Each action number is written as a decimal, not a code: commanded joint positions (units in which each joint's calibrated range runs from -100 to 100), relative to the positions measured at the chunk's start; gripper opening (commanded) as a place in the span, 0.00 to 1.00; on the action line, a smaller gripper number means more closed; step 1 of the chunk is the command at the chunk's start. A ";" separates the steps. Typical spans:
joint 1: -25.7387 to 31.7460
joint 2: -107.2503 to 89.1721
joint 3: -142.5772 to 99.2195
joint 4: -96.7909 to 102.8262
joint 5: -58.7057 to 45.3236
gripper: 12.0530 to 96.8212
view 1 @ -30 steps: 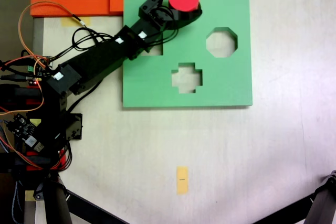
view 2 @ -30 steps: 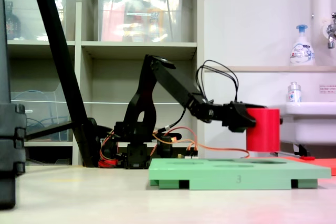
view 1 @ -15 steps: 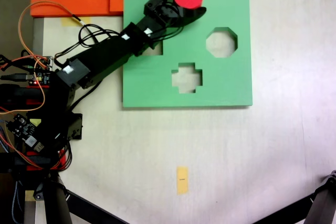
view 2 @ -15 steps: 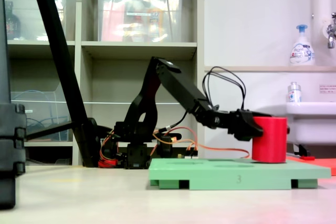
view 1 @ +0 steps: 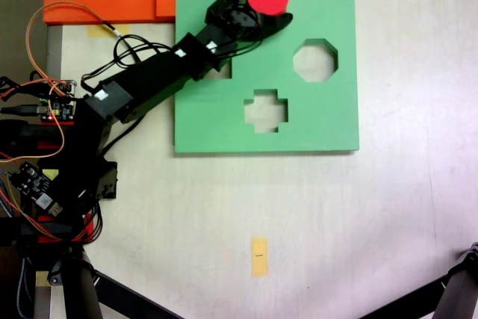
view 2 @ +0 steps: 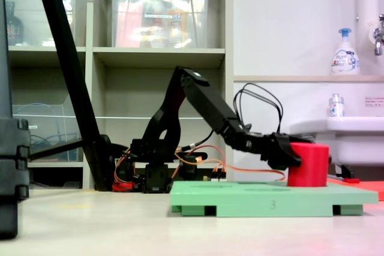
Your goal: Put the cylinder block into the corresponding hole
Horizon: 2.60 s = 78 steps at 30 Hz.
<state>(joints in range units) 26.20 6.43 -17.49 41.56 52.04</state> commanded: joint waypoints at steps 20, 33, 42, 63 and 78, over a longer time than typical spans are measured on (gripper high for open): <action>0.34 -23.19 -6.14 5.77 -0.34 0.75; -8.21 -79.47 -10.13 -26.29 -20.46 0.39; -20.22 -92.46 -33.56 -26.39 -46.15 0.38; -24.03 -106.43 -82.51 -36.69 -53.38 0.41; -25.01 -106.43 -82.51 -39.20 -53.24 0.45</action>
<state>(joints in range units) 1.54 -99.59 -98.82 7.49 -1.00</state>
